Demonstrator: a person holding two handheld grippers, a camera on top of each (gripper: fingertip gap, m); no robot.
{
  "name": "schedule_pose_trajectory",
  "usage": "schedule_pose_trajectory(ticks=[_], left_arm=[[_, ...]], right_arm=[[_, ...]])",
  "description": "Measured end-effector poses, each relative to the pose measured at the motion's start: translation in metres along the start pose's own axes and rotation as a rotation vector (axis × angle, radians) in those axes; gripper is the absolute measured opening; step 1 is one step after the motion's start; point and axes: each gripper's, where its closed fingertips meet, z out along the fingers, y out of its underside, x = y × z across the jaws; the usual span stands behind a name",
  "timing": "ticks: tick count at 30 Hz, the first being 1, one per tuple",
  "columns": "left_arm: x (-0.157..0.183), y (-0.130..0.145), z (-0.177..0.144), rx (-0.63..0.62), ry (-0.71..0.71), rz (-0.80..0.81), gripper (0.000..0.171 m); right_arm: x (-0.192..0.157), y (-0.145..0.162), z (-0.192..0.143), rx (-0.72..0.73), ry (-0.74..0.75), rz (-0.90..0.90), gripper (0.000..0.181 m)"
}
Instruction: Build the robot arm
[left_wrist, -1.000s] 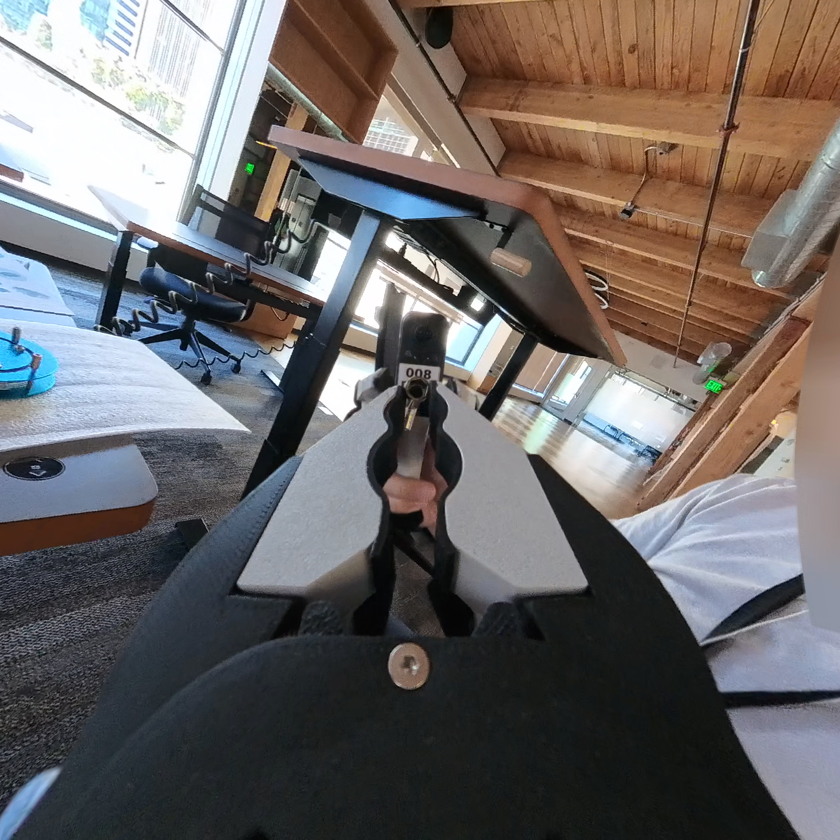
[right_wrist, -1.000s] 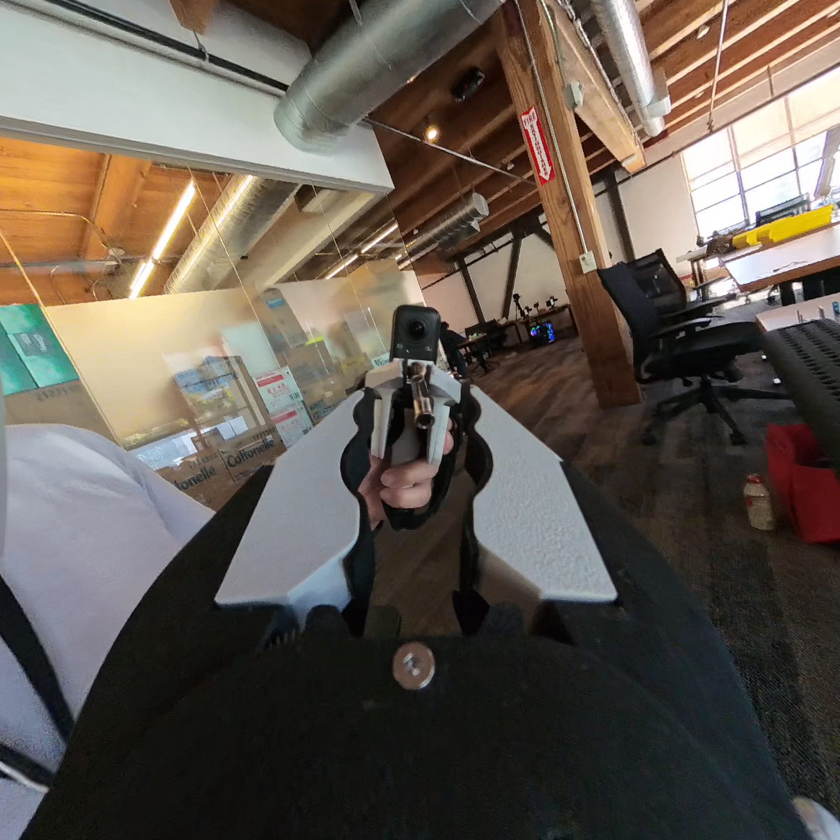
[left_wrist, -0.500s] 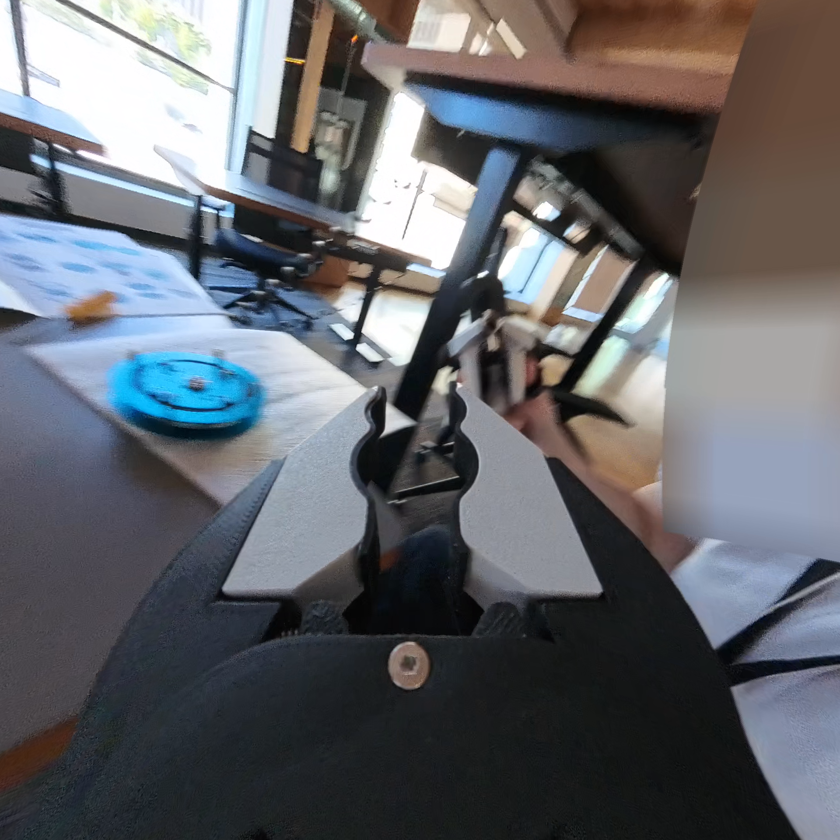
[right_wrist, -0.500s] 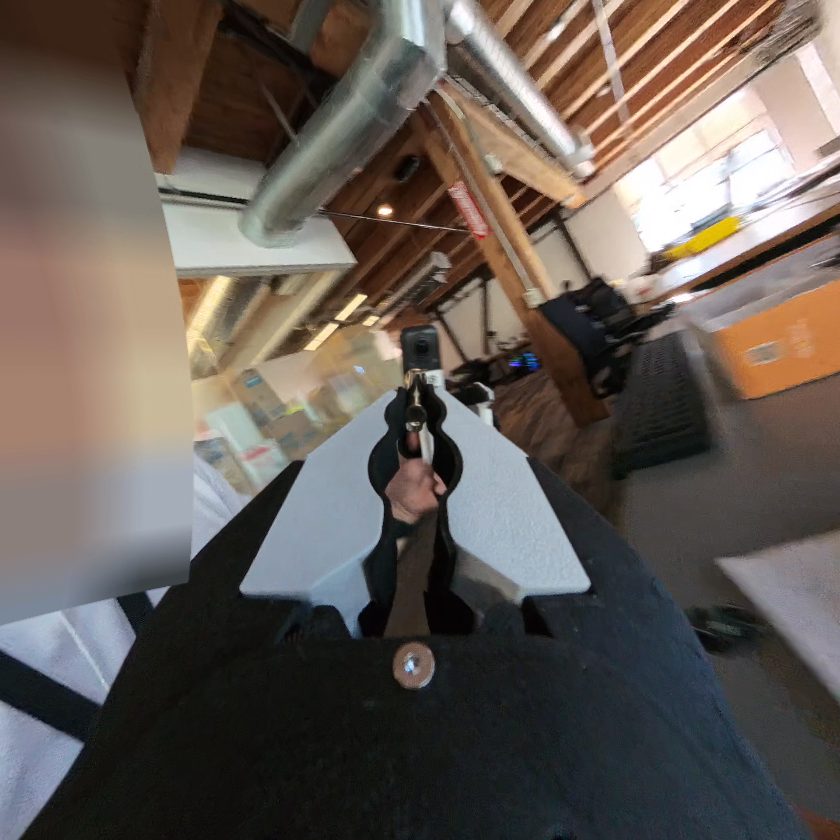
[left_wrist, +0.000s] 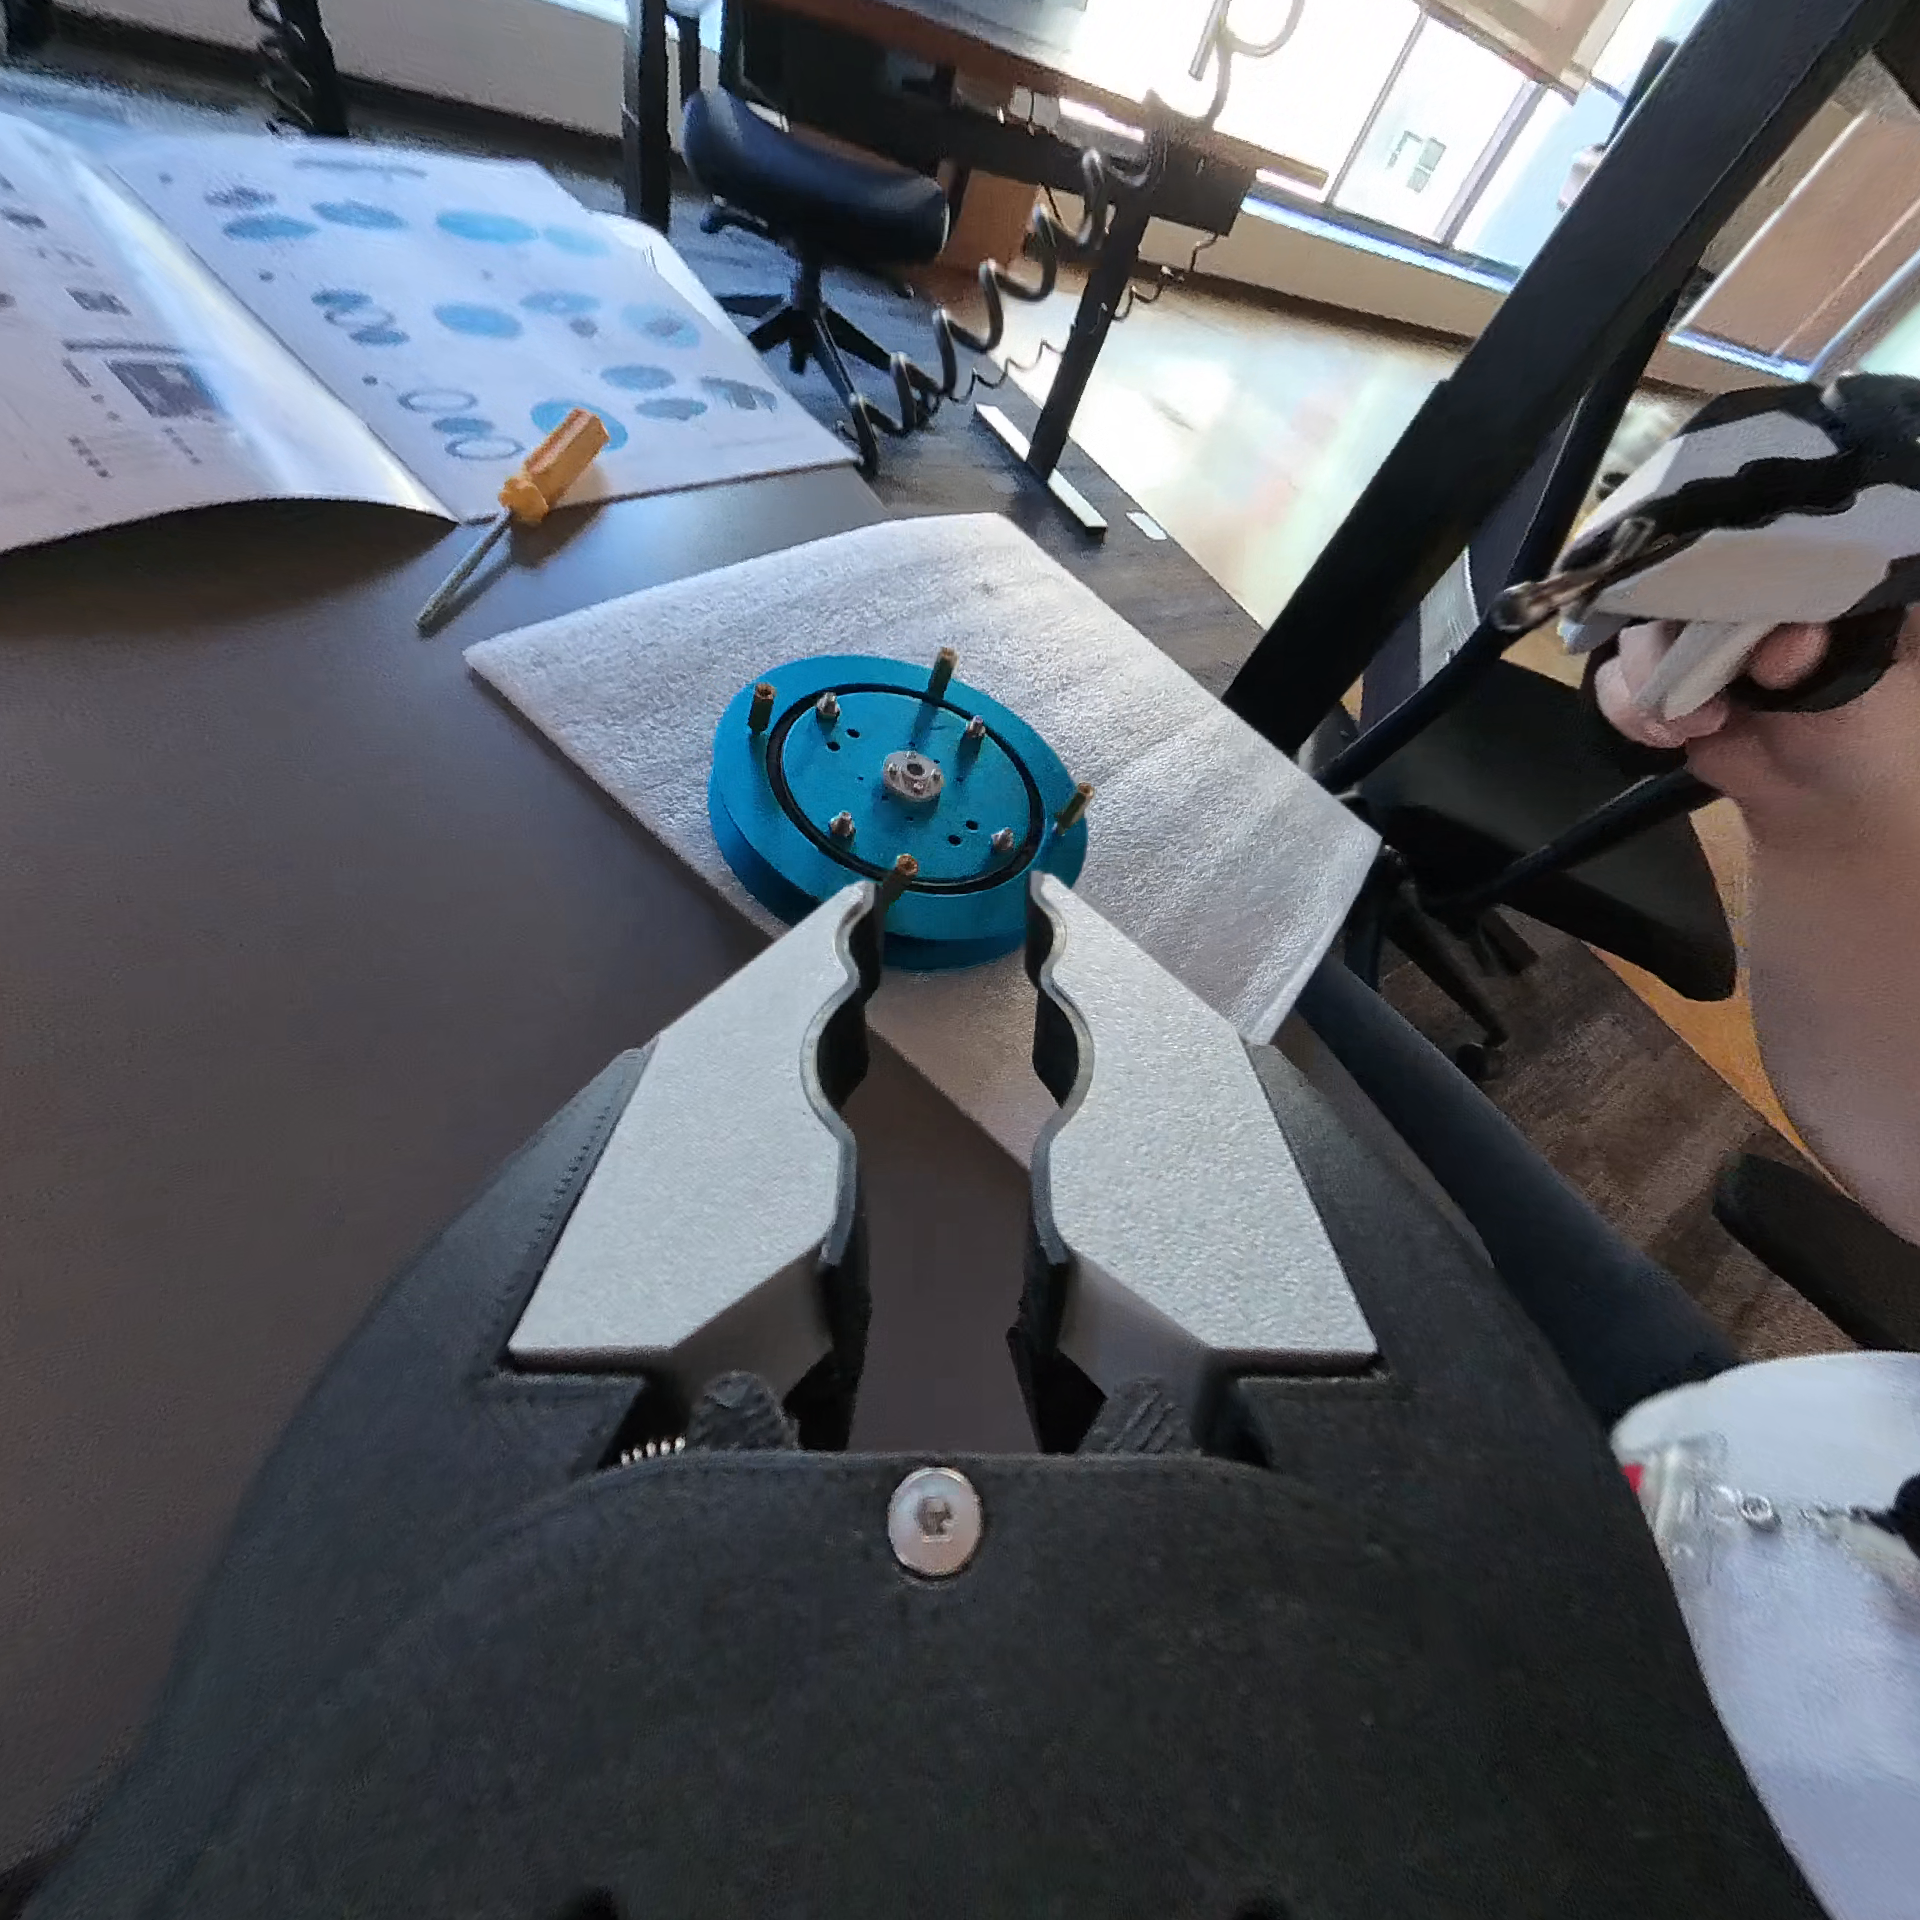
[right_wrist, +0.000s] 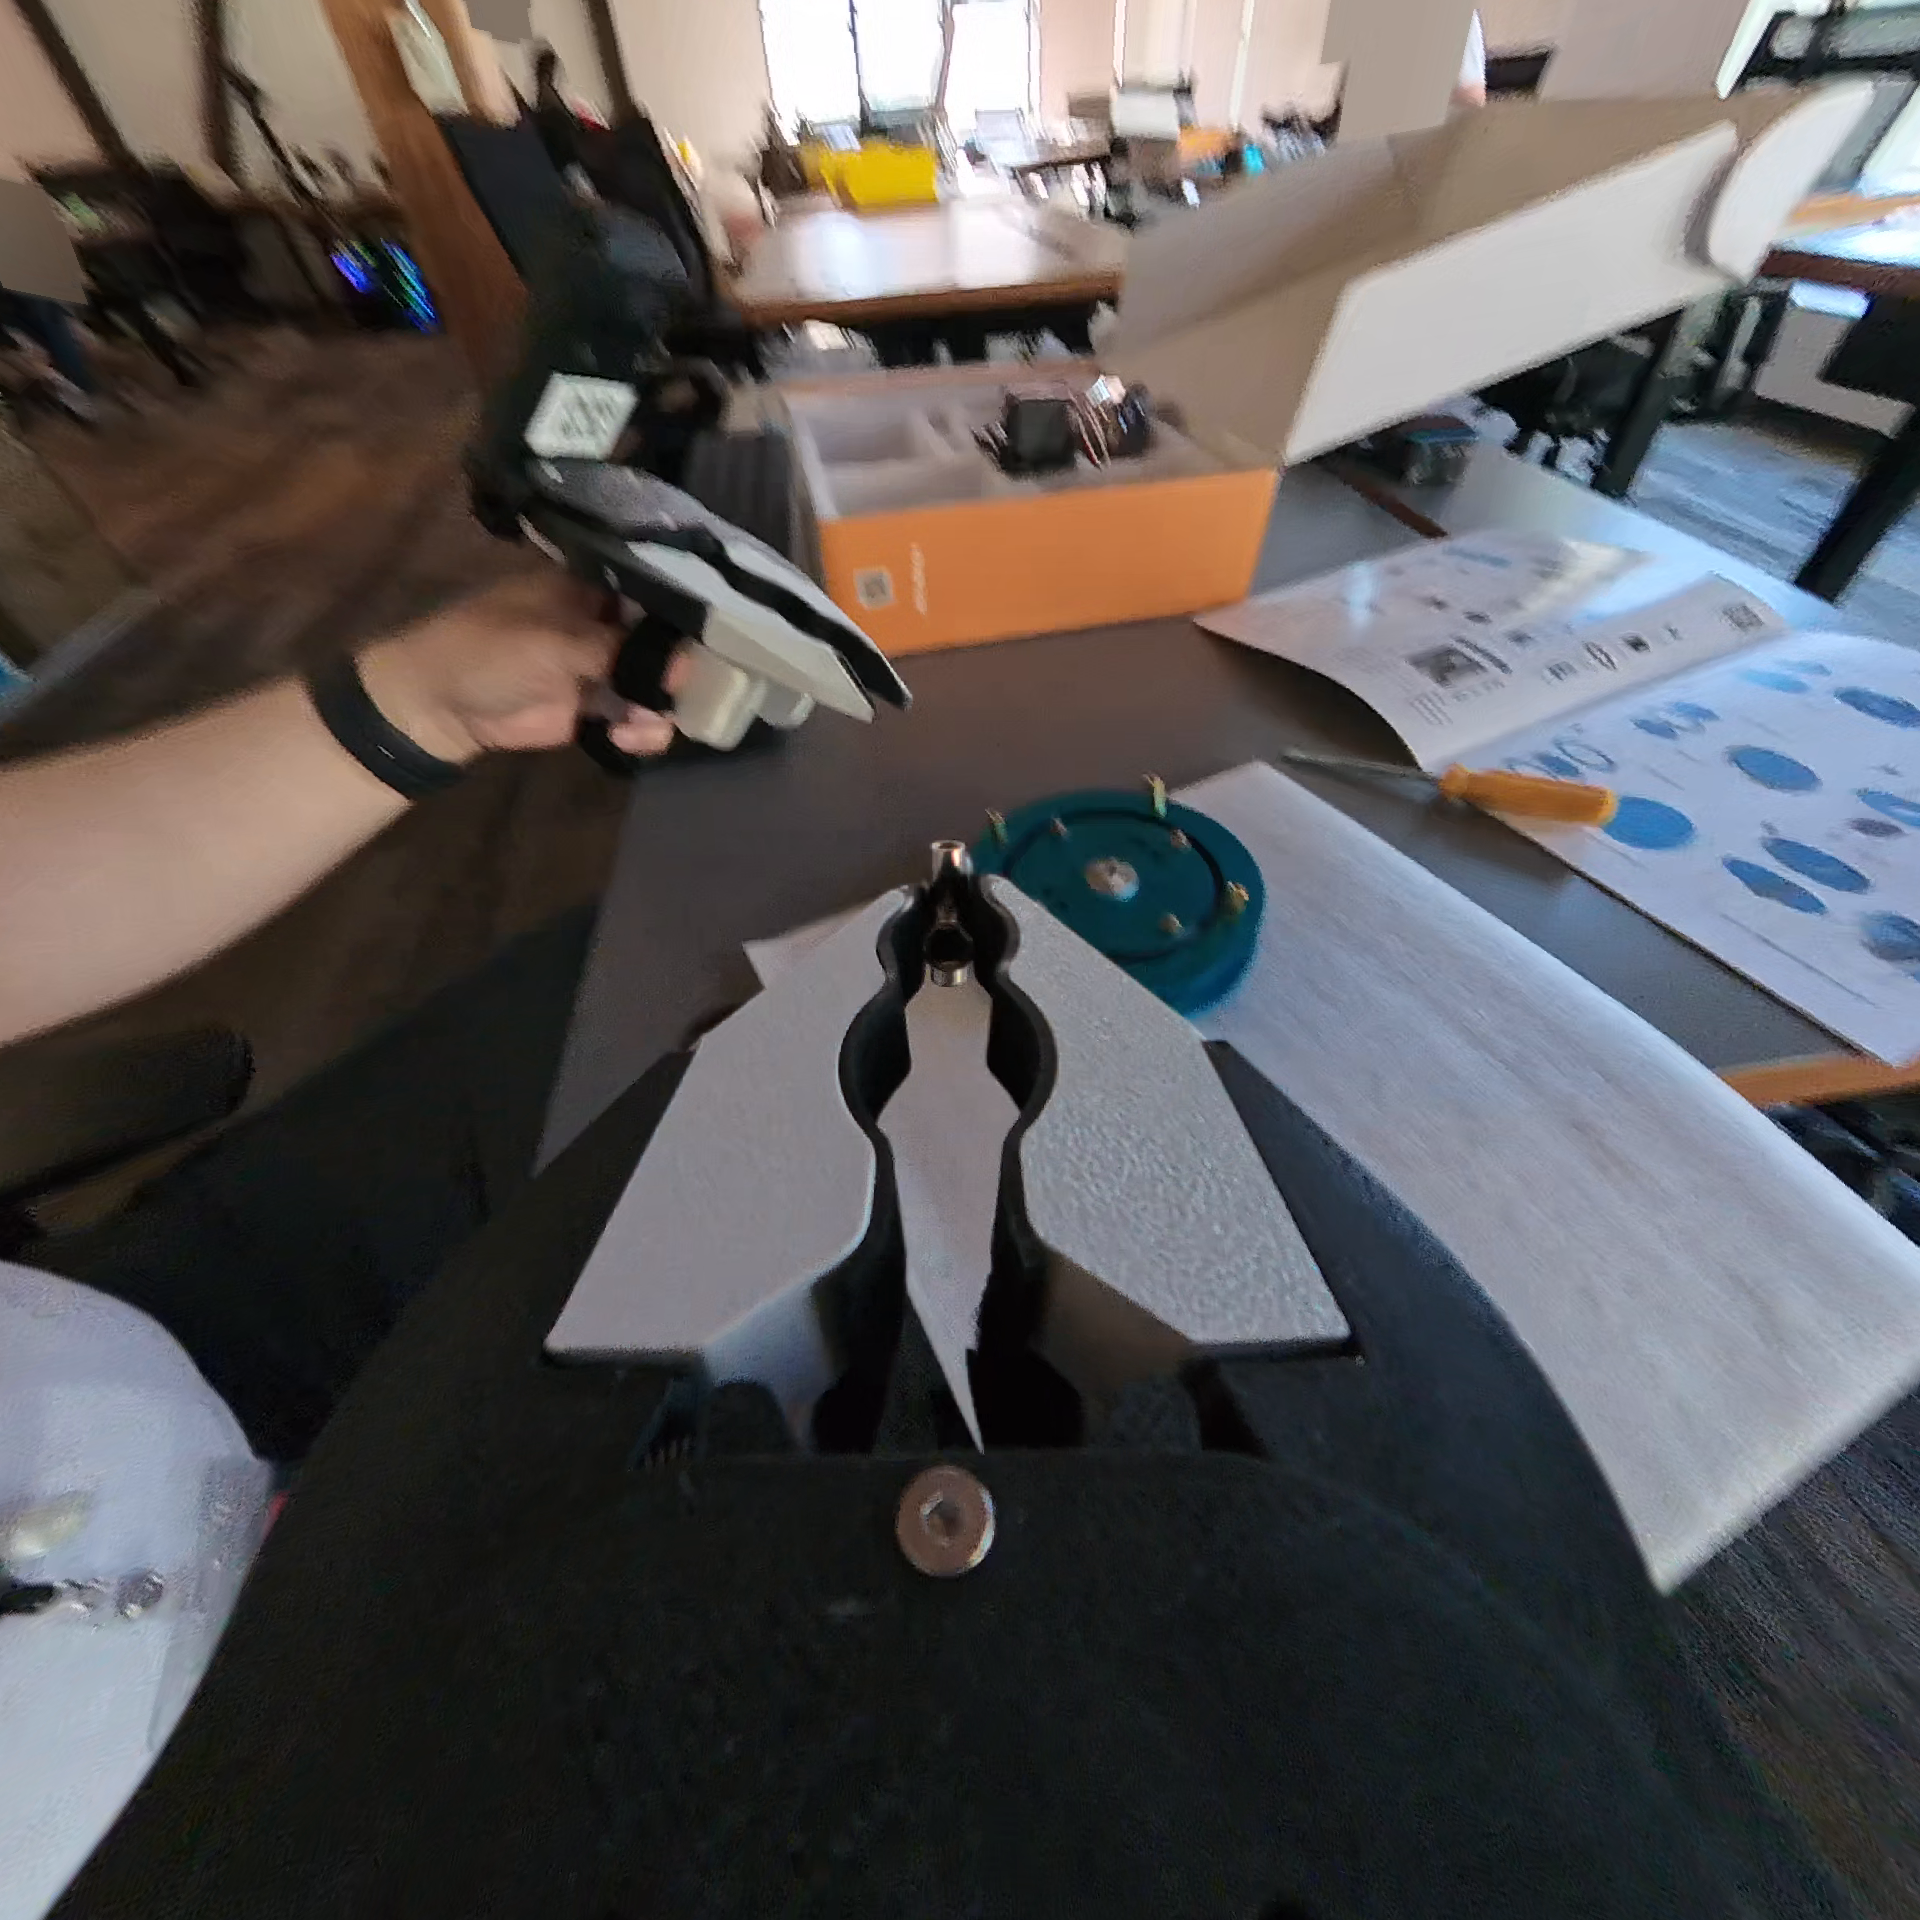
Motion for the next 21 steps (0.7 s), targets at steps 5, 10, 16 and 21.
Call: schedule_pose_trajectory(ticks=[5, 10, 16, 21], left_arm=[[-0.005, 0.0, 0.011, -0.021, 0.017, 0.01, 0.022], [-0.026, 0.001, 0.034, -0.147, 0.024, 0.094, 0.026], [-0.061, 0.003, 0.077, -0.228, 0.122, 0.114, 0.027], [-0.062, -0.006, 0.099, -0.235, 0.229, 0.172, 0.019]], right_arm=[[-0.006, 0.022, 0.012, -0.129, -0.01, -0.057, 0.006], [0.017, 0.009, 0.041, -0.246, -0.004, -0.196, 0.006], [0.069, -0.003, 0.118, -0.507, -0.158, -0.335, 0.007], [0.081, -0.004, 0.154, -0.733, -0.238, -0.513, 0.006]])
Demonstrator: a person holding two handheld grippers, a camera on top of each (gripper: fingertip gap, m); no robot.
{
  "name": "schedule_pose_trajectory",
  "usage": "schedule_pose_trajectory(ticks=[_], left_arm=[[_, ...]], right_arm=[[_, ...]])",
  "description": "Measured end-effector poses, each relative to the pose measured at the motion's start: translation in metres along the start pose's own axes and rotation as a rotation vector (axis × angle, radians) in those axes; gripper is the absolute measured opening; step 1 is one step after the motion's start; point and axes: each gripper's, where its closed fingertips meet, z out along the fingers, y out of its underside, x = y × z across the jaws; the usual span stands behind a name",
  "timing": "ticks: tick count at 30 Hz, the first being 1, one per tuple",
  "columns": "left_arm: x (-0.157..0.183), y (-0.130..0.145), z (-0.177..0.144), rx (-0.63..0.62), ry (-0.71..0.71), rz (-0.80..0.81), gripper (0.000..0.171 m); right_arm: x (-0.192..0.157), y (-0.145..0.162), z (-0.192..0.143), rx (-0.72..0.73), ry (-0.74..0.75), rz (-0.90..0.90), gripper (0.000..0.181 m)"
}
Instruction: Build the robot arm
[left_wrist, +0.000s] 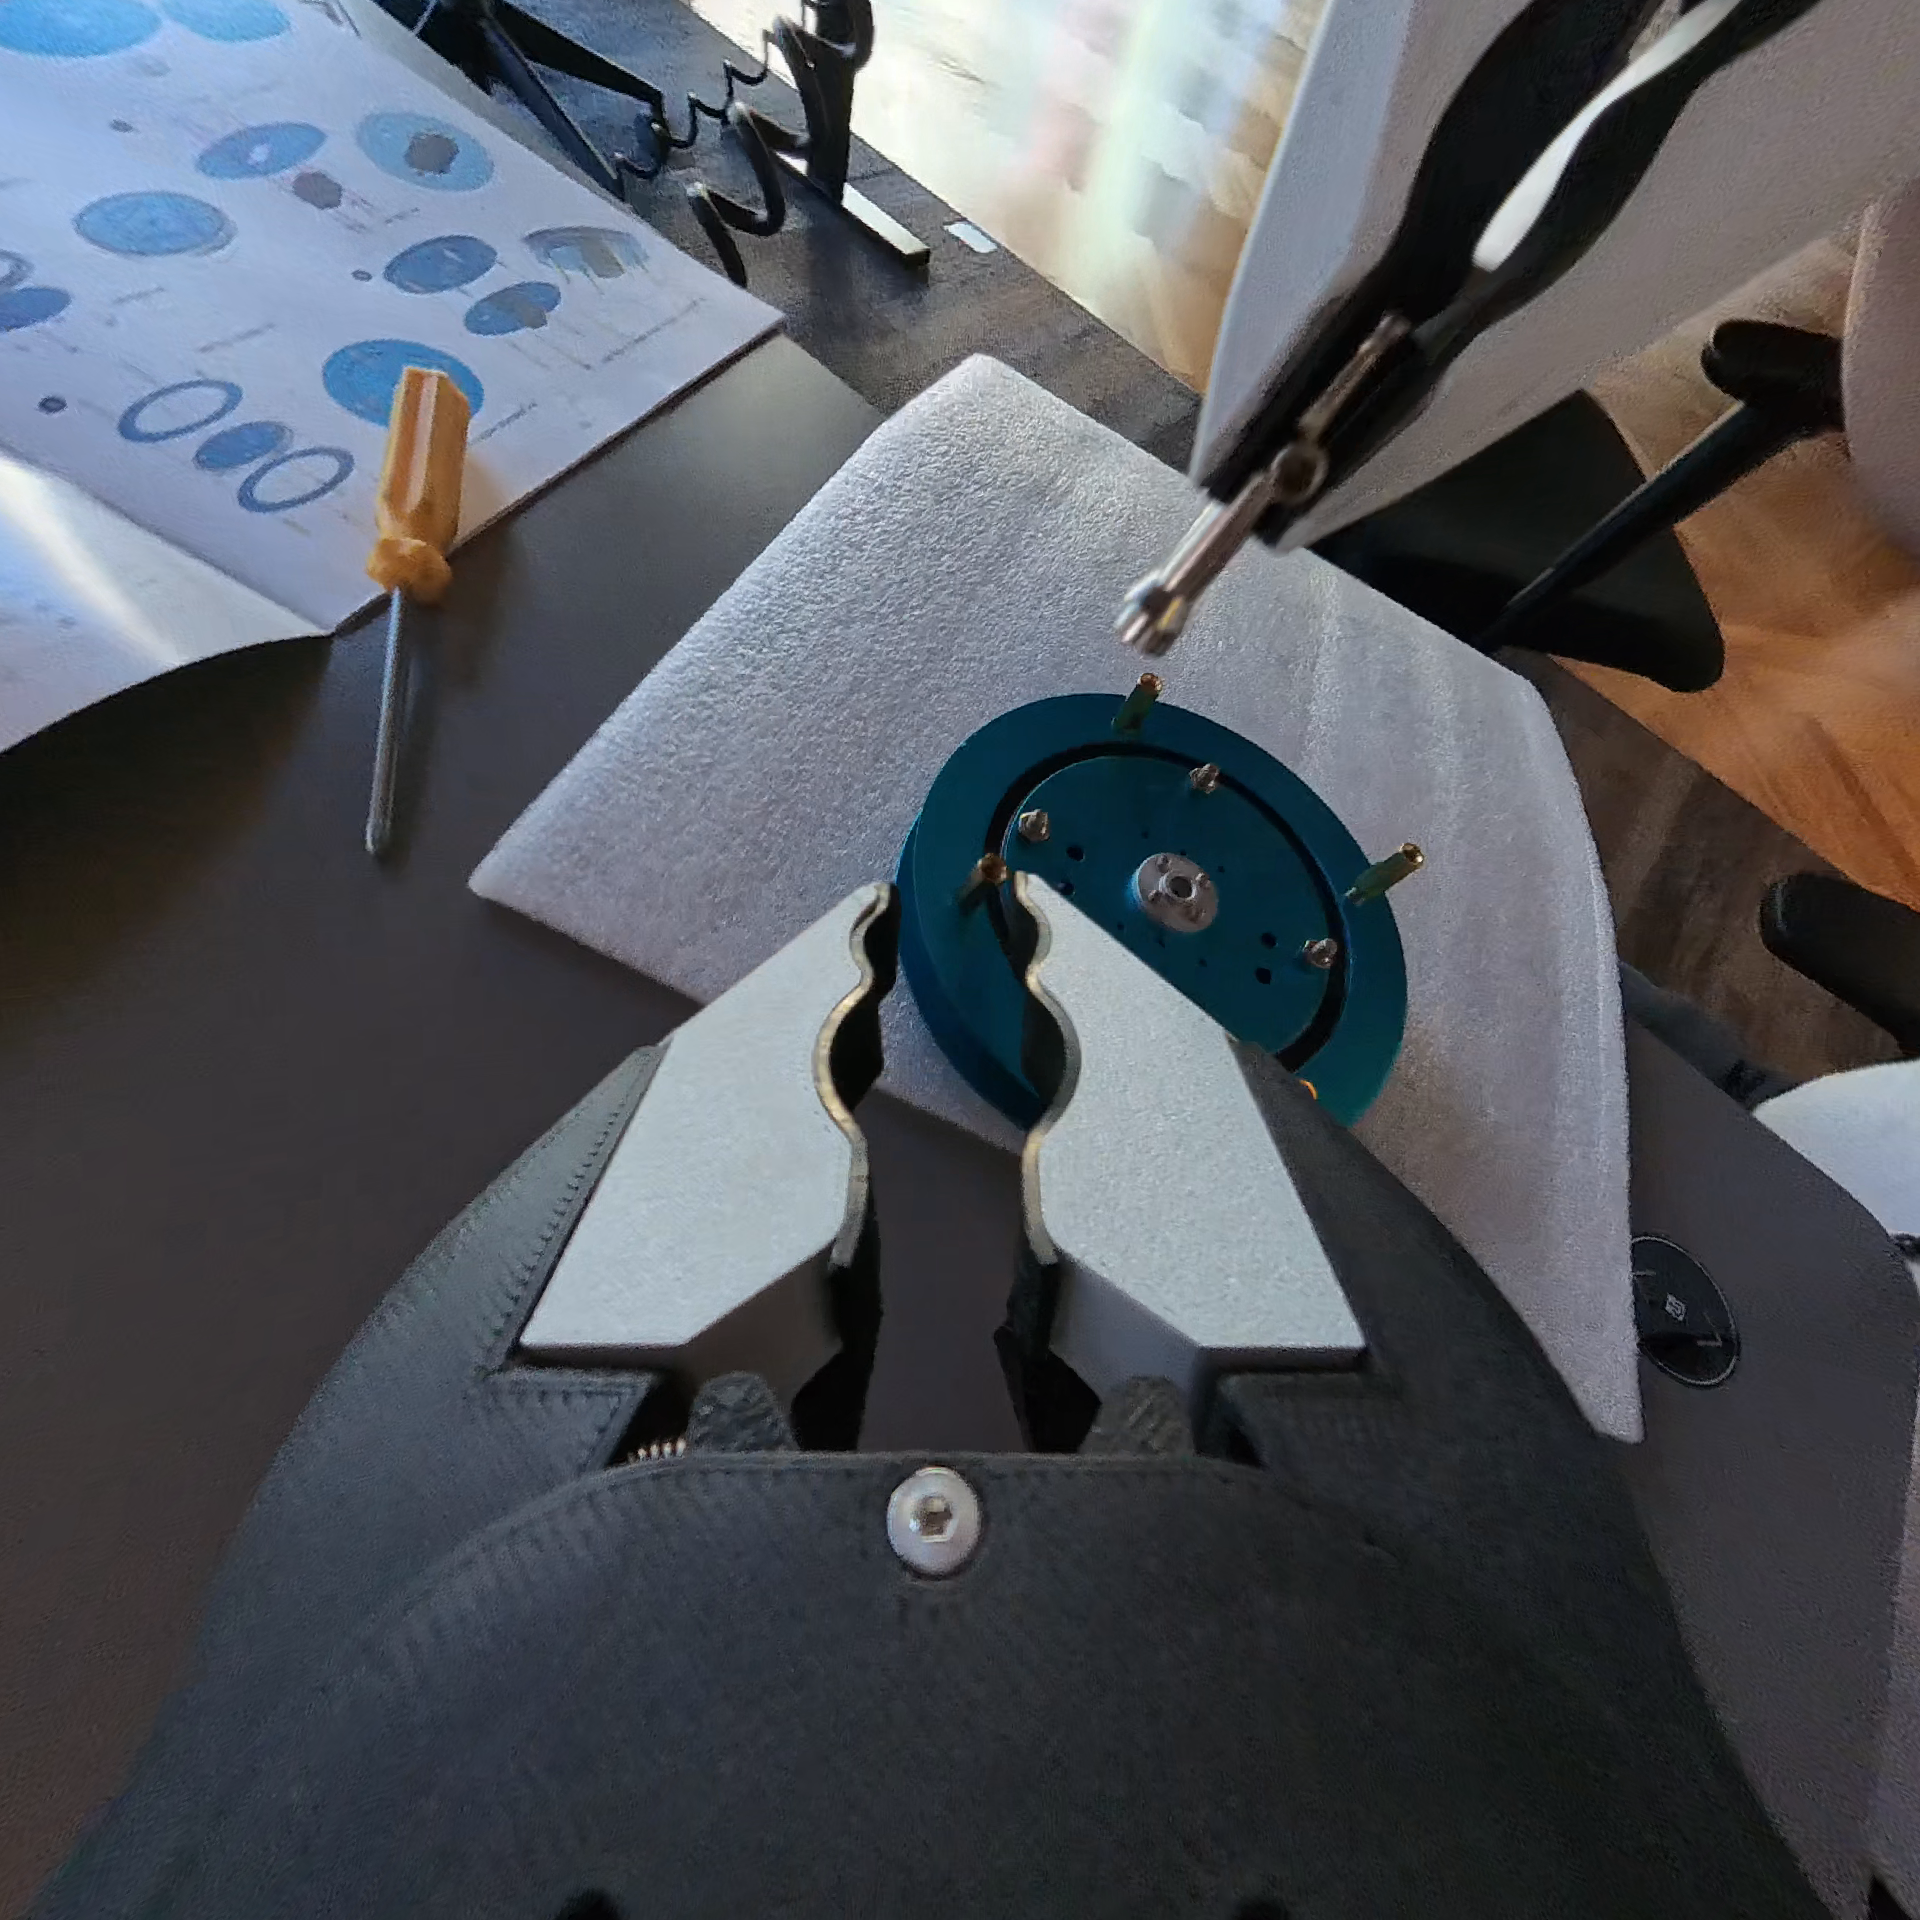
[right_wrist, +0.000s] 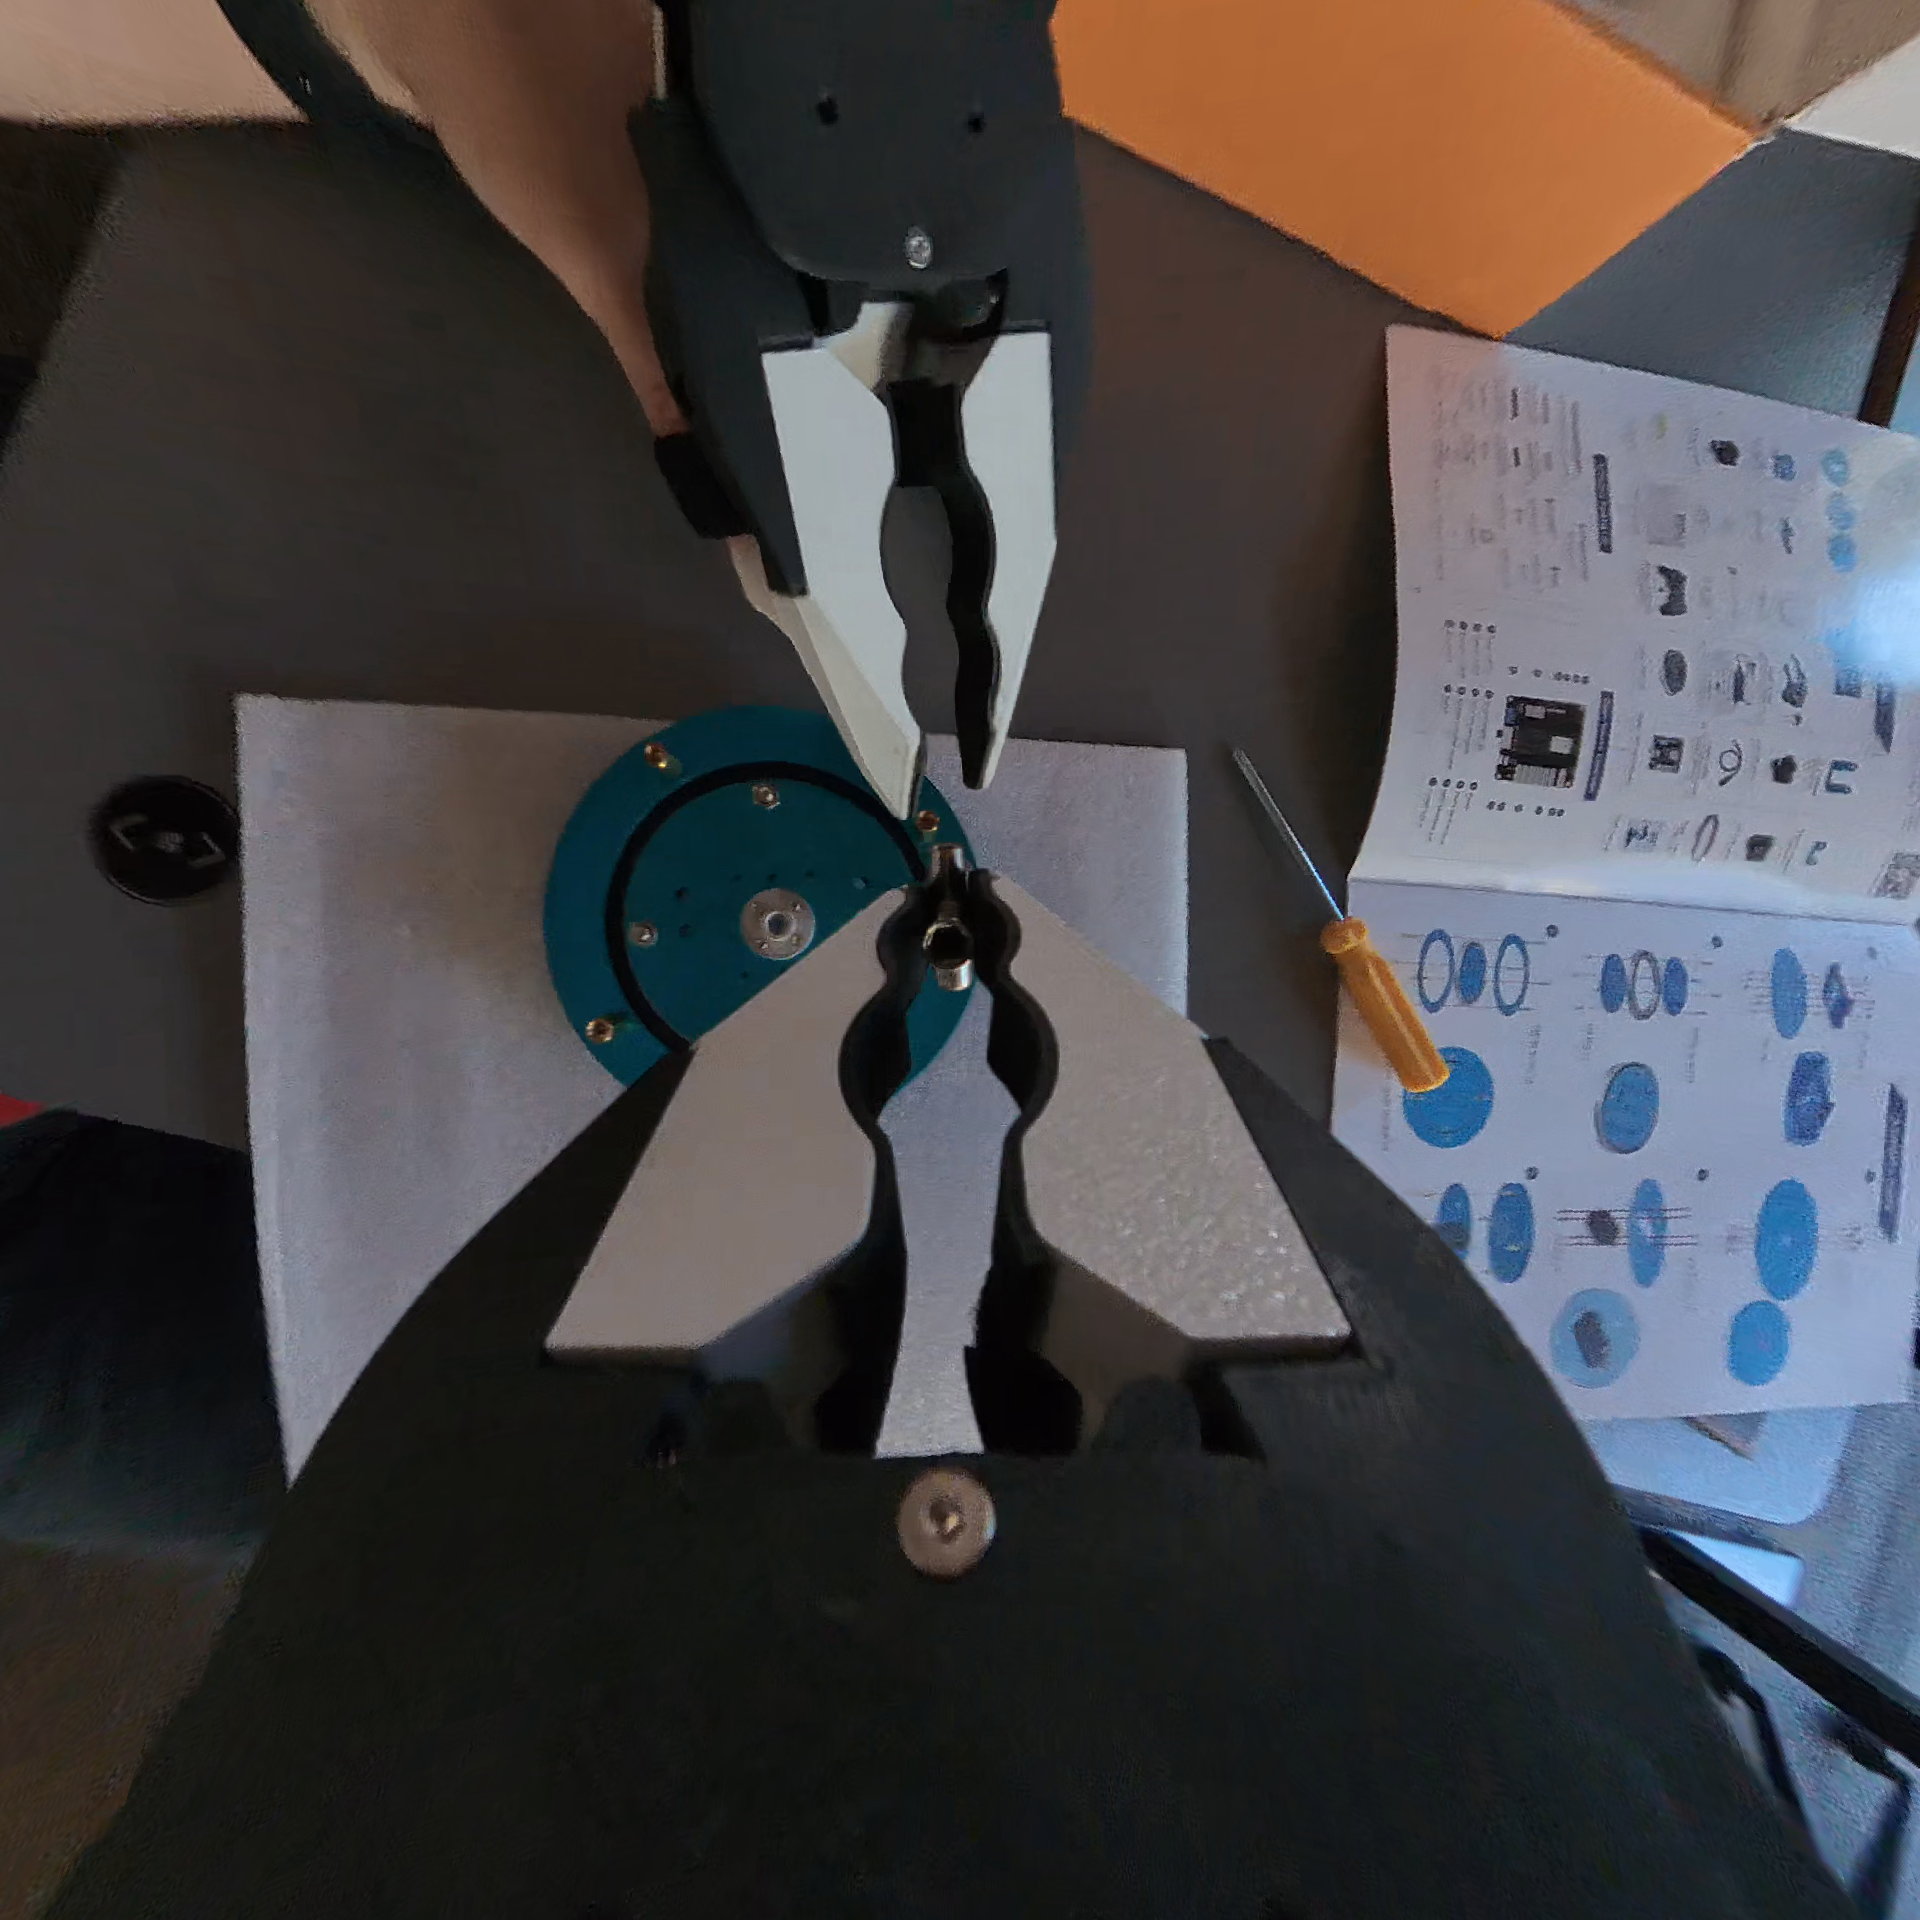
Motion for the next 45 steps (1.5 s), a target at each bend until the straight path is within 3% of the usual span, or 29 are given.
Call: schedule_pose_trajectory(ticks=[4, 8, 14, 23, 37, 40, 45], left_arm=[[0.005, -0.004, 0.008, -0.038, 0.032, 0.028, 0.005], [0.005, -0.006, 0.006, -0.057, 0.013, 0.053, 0.008], [0.008, -0.031, -0.031, 0.101, 0.054, 0.034, 0.013], [0.013, -0.042, -0.028, 0.152, 0.192, 0.121, 0.019], [0.015, -0.029, -0.018, 0.099, 0.228, 0.128, 0.009], [0.016, -0.026, -0.017, 0.09, 0.238, 0.127, 0.0], [0.017, -0.018, -0.012, 0.056, 0.242, 0.125, 0.0]], right_arm=[[0.006, -0.001, 0.01, -0.078, 0.004, -0.006, 0.006], [0.001, 0.002, 0.015, -0.06, -0.025, 0.062, 0.006], [-0.002, 0.004, 0.03, -0.123, -0.055, 0.062, 0.006], [0.003, 0.01, 0.047, -0.247, -0.124, 0.06, 0.007], [-0.002, 0.015, 0.055, -0.344, -0.185, 0.046, 0.007], [0.0, 0.014, 0.057, -0.331, -0.172, 0.054, 0.007], [0.0, 0.013, 0.058, -0.259, -0.164, 0.09, 0.007]])
